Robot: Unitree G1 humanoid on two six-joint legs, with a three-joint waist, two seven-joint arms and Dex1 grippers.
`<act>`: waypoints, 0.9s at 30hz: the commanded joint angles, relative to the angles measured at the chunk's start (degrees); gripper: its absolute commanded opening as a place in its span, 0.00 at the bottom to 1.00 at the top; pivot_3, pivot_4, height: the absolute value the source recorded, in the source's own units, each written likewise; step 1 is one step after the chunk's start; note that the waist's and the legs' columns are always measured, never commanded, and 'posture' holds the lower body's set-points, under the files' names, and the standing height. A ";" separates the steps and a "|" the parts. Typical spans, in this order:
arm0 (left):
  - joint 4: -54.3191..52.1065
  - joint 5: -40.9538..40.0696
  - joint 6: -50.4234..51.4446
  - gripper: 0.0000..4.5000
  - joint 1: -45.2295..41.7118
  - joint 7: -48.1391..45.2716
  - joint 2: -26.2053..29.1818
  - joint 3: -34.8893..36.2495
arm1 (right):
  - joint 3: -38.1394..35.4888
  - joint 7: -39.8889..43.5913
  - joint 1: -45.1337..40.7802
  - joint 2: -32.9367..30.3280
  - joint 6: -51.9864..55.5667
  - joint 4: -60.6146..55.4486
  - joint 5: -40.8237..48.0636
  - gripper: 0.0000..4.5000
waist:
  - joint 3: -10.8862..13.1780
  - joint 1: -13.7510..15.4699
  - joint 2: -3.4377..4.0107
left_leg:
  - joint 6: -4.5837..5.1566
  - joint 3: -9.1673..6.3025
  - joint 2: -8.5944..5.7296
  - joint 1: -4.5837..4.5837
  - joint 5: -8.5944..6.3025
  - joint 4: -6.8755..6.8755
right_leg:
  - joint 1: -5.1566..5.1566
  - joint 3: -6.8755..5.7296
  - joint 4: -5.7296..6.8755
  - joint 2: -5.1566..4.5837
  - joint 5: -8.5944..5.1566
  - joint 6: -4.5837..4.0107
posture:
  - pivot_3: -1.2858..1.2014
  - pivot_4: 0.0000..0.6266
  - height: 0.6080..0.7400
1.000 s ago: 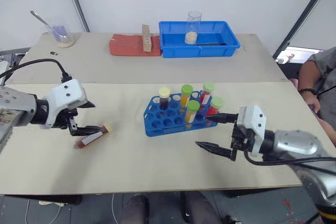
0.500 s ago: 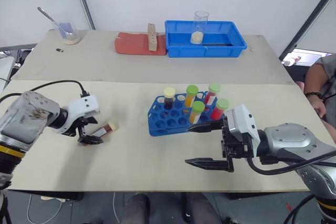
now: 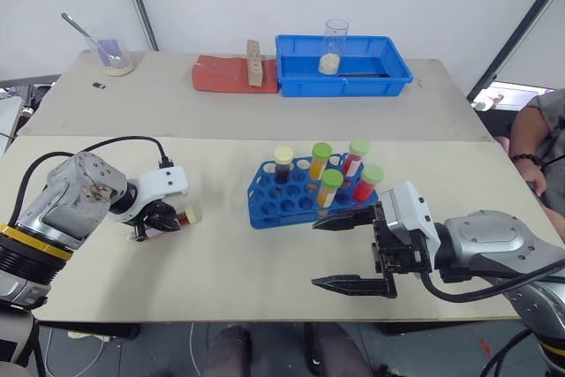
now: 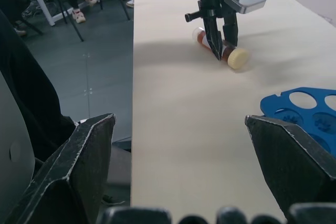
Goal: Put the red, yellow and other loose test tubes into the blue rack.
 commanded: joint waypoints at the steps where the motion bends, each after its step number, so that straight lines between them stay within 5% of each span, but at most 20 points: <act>1: 0.19 1.41 -2.12 0.20 0.06 -0.71 0.64 0.87 | -2.24 -0.38 -0.14 -0.62 0.43 -1.82 2.16 0.98 | 0.00 0.00 0.00 | 0.00 0.00 0.00 0.00 0.00 0.01 | 0.00 0.00 0.01 0.00 0.00 0.00 | 0.52 0.24 1.00; 9: -1.94 -9.74 -0.56 0.20 -4.21 -7.43 1.57 11.99 | -7.05 -0.92 4.16 -4.29 1.33 -2.65 2.88 0.98 | 0.03 0.20 -0.06 | 0.00 -0.02 0.00 -0.10 0.00 0.02 | -0.04 -0.01 -0.02 -0.01 0.00 0.00 | 0.52 0.24 1.00; 17: -16.74 -30.02 14.36 0.20 -3.63 5.82 -18.04 25.52 | -13.88 -2.74 8.35 -9.04 2.78 -2.09 1.53 0.98 | 0.02 0.59 -0.07 | 0.00 -0.04 -0.10 -0.12 0.00 0.24 | 0.11 0.02 -0.09 -0.12 0.29 0.52 | 0.52 0.24 1.00; 22: -18.93 -29.10 9.16 0.20 -0.58 17.32 -30.31 23.99 | -17.47 -1.99 9.30 -11.92 4.95 -1.89 4.68 0.98 | 0.01 0.07 -0.08 | 0.00 -0.09 -0.12 -0.07 0.00 0.23 | 0.13 0.06 -0.05 -0.08 0.37 0.61 | 0.52 0.24 1.00; 27: -16.41 -24.82 -0.79 0.20 2.92 21.99 -36.78 19.39 | -19.59 -3.84 9.20 -12.68 7.33 -3.22 8.68 0.98 | 0.01 -0.01 -0.07 | 0.00 -0.13 -0.11 -0.03 0.00 0.19 | 0.15 0.07 -0.07 -0.03 0.40 0.54 | 0.52 0.24 1.00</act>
